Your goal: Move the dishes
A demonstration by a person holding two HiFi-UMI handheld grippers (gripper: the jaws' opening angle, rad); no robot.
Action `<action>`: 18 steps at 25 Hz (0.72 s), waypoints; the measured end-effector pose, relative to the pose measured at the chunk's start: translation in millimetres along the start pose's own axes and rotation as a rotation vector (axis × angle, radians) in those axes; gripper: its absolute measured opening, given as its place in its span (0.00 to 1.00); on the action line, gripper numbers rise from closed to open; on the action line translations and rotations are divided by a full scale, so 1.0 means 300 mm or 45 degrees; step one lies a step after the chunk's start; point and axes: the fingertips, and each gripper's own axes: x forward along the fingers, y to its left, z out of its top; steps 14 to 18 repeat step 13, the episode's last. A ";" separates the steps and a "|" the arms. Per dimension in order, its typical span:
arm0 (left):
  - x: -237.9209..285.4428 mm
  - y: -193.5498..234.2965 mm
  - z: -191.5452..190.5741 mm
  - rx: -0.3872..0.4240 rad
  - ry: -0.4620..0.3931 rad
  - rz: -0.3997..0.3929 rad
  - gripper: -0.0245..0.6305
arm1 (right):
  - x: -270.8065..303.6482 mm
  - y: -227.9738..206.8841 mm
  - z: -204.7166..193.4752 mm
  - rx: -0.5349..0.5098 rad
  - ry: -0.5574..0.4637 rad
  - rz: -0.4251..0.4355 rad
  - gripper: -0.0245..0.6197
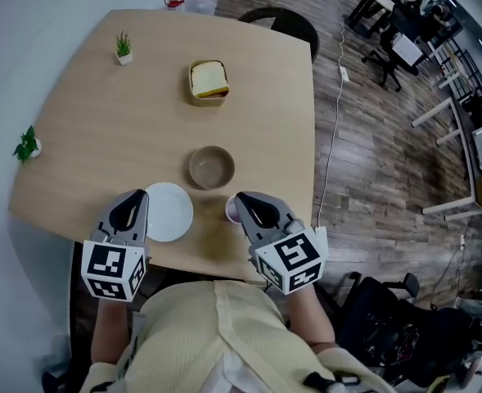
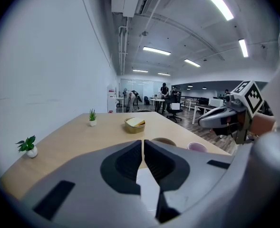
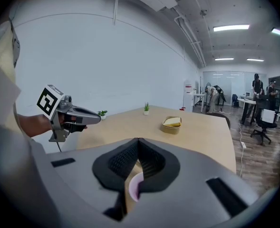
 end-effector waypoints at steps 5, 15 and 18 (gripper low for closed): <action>0.012 -0.020 0.000 -0.057 -0.009 -0.046 0.08 | -0.003 -0.012 -0.030 0.039 0.016 -0.013 0.06; 0.041 -0.040 -0.018 -0.100 0.013 -0.089 0.08 | 0.012 -0.034 -0.078 0.085 0.044 -0.017 0.06; 0.041 -0.040 -0.018 -0.100 0.013 -0.089 0.08 | 0.012 -0.034 -0.078 0.085 0.044 -0.017 0.06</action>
